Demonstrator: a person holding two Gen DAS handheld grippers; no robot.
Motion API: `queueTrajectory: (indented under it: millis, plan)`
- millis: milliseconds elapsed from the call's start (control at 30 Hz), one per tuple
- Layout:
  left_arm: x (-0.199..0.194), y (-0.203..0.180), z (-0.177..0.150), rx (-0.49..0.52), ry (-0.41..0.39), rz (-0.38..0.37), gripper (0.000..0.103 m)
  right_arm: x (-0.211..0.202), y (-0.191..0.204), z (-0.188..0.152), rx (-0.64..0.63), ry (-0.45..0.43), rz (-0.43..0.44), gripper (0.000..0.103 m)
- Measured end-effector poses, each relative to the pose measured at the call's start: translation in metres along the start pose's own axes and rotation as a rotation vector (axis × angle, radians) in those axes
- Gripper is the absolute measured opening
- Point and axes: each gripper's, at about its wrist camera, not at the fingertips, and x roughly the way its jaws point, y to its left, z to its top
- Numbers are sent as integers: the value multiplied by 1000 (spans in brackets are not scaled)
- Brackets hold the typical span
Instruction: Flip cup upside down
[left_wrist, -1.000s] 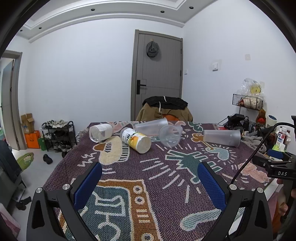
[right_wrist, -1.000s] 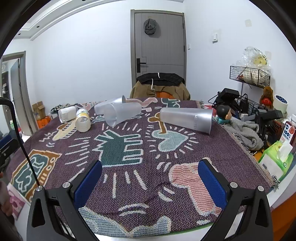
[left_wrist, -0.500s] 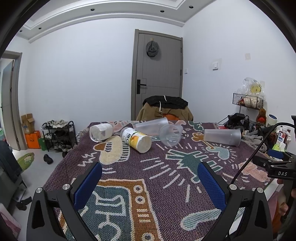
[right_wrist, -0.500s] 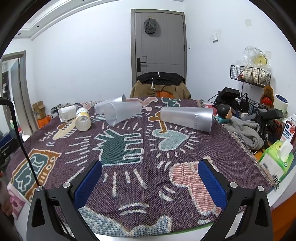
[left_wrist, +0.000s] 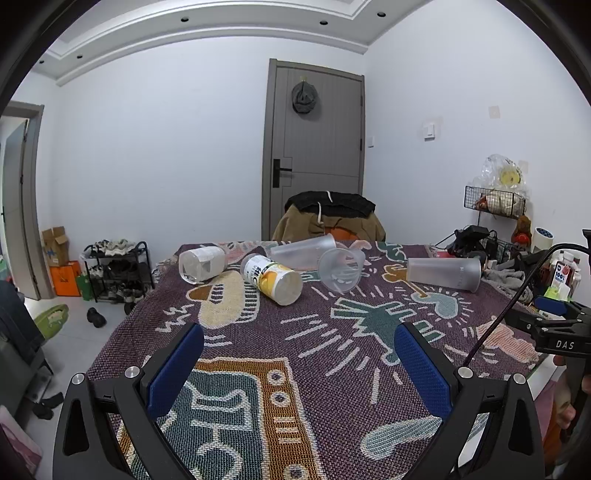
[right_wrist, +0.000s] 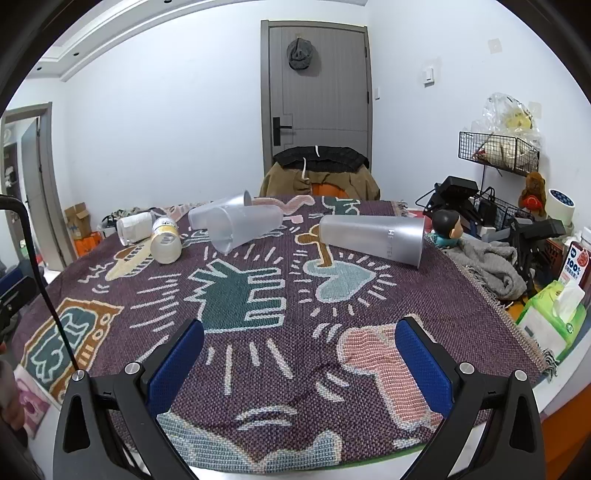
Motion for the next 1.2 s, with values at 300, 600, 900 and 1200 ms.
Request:
queueTrajectory:
  millis: [300,600,900,1200]
  plan:
    - [0,0,0,4,1,-2,103,-1,-1,1,3,-7,3,103]
    - [7,5,10,11,13,-18,103,7,-1,13,25,15,10,103]
    - [24,16,38,2,34,-23,103,28,-4,59,119,44,53,103]
    - [46,19,61,6,59,-38,103,65,-1,99,175,111,105,103]
